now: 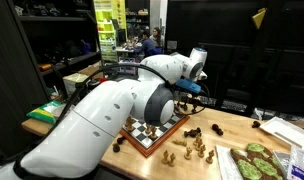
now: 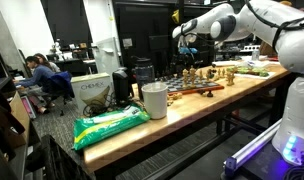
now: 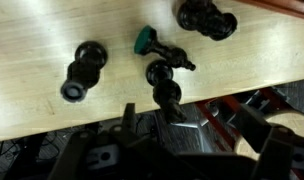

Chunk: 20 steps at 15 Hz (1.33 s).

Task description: Place one black piece back on the chess board

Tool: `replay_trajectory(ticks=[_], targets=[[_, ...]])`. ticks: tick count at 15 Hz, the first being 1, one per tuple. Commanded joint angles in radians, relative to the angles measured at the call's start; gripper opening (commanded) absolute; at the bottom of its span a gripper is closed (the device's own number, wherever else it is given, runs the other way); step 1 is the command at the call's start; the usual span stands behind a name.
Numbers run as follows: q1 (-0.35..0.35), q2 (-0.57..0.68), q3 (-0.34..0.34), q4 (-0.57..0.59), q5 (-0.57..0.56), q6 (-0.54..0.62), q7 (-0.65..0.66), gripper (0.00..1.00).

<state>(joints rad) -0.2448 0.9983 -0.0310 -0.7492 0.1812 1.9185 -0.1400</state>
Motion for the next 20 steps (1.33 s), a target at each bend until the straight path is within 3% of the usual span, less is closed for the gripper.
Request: replay_trajectory(ticks=[1, 2, 4, 11, 20], targets=[[-0.01, 0.0, 0.015, -0.01, 0.015, 0.006, -0.022, 0.75], [-0.01, 0.001, 0.015, -0.011, 0.014, 0.007, -0.025, 0.74], [-0.009, -0.001, 0.015, -0.014, 0.014, 0.011, -0.028, 0.61], [-0.007, -0.004, 0.014, -0.011, 0.011, 0.002, -0.021, 0.05], [0.013, -0.031, -0.002, -0.009, -0.011, -0.036, 0.003, 0.07]])
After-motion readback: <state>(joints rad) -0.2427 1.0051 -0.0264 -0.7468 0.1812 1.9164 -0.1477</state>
